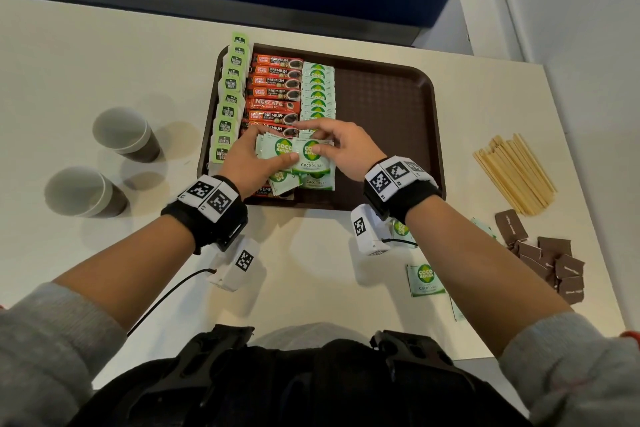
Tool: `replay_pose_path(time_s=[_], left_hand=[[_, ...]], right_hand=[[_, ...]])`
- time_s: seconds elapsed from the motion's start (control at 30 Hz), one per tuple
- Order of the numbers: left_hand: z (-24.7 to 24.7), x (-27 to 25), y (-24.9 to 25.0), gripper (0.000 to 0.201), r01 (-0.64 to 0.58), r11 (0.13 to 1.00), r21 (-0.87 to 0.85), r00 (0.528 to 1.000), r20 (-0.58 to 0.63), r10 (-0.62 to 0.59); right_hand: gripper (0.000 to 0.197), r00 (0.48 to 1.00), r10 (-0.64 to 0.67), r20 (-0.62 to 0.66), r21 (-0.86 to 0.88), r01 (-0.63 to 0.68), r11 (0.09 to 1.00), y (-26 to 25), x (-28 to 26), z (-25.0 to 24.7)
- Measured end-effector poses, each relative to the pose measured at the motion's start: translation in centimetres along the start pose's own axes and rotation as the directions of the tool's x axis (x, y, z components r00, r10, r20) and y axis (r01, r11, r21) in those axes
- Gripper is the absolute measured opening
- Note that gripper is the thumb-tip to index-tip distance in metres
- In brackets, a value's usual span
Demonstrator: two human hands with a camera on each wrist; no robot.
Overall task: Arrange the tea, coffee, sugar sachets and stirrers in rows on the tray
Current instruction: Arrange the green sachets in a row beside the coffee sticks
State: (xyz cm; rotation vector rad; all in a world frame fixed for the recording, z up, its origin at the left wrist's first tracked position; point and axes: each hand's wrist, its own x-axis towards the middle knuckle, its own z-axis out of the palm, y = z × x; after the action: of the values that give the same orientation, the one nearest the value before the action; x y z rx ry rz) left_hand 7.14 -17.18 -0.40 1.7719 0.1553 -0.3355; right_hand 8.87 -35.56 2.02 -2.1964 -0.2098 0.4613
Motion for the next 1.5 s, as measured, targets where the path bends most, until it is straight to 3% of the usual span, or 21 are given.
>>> replay_pose_path(time_s=[0.13,0.3,0.5,0.83,1.0,1.17,1.5], left_hand=[[0.0,-0.1,-0.1,0.033,-0.038,0.999,0.015,0.999,-0.002,0.038],[-0.4,0.2,-0.4,0.032,-0.020,0.999,0.031,0.998,-0.059,0.022],[-1.3,0.7,-0.4,0.038,0.041,0.999,0.026,0.989,-0.140,-0.037],[-1.0,0.3,-0.2,0.038,0.058,0.996,0.064,0.988,-0.148,-0.048],[-1.0,0.3,-0.1,0.039,0.059,0.995,0.076,0.989,-0.143,-0.048],[-1.0,0.2,0.0,0.039,0.066,0.993,0.095,0.989,-0.136,-0.053],[-0.5,-0.1,0.3,0.043,0.073,0.994,0.078,0.992,-0.111,-0.065]], right_hand=[[0.030,0.991,0.054,-0.126,-0.009,-0.056,0.998,0.2,0.2,-0.2],[0.019,0.990,0.093,-0.108,-0.145,-0.108,0.984,1.1,-0.3,-0.8],[0.020,0.982,0.190,0.002,-0.304,-0.180,0.936,2.1,-1.1,-0.4],[0.015,0.983,0.148,-0.112,-0.323,-0.177,0.930,2.7,-0.6,1.1],[0.023,0.984,0.115,-0.136,-0.390,-0.160,0.907,2.9,-0.5,1.3],[0.042,0.991,0.121,-0.053,-0.413,-0.132,0.901,2.6,-0.8,1.4],[0.043,0.994,0.095,-0.054,-0.415,-0.109,0.903,2.7,-0.7,1.6]])
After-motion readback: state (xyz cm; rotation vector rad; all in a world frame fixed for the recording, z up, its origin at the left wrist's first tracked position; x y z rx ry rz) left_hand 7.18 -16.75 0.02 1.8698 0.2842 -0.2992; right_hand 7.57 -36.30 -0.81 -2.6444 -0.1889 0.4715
